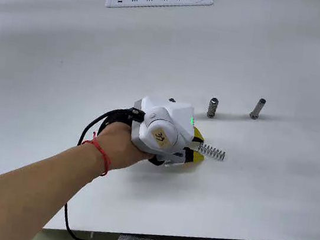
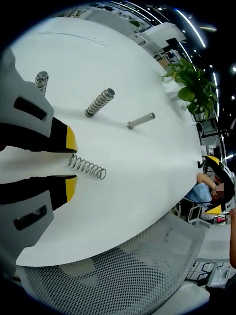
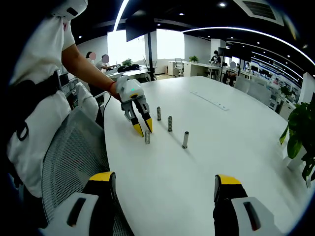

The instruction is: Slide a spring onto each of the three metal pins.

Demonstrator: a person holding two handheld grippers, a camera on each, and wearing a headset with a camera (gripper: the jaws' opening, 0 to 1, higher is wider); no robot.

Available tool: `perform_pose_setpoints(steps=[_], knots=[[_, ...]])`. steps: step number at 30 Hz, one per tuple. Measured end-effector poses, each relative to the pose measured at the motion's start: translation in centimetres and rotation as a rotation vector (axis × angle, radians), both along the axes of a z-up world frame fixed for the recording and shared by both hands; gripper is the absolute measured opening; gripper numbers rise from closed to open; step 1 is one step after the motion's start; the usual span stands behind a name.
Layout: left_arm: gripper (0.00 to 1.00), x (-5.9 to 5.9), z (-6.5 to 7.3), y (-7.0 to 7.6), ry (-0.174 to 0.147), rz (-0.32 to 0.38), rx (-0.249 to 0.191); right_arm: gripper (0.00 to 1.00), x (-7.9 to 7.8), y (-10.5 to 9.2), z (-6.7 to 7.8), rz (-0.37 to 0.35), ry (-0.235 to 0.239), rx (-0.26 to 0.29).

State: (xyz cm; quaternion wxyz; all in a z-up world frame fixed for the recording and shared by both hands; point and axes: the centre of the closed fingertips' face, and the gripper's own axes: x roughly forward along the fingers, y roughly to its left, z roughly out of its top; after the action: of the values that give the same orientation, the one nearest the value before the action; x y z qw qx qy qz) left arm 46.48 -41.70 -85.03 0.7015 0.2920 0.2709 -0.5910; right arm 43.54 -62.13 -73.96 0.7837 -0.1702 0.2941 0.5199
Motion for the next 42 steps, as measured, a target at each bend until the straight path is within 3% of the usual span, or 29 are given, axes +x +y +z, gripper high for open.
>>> perform_pose_setpoints(steps=[5,18,27,37,42], knots=[[0.08,-0.2,0.0,0.1,-0.002,0.003,0.005,0.82,0.0,0.0,0.0,-0.001,-0.004,0.000],[0.08,-0.3,-0.1,0.3,-0.006,0.011,0.020,0.84,-0.1,0.0,-0.3,-0.003,0.006,0.011],[0.08,-0.4,-0.2,0.3,0.013,0.045,0.013,0.89,-0.2,0.7,-0.7,0.000,0.020,0.032],[0.07,-0.9,0.2,0.1,0.048,0.083,-0.030,0.91,-0.1,1.5,-1.0,-0.002,0.023,0.055],[0.07,-1.0,1.2,-0.1,0.059,0.116,-0.078,0.91,0.4,2.4,-0.5,0.000,0.014,0.076]])
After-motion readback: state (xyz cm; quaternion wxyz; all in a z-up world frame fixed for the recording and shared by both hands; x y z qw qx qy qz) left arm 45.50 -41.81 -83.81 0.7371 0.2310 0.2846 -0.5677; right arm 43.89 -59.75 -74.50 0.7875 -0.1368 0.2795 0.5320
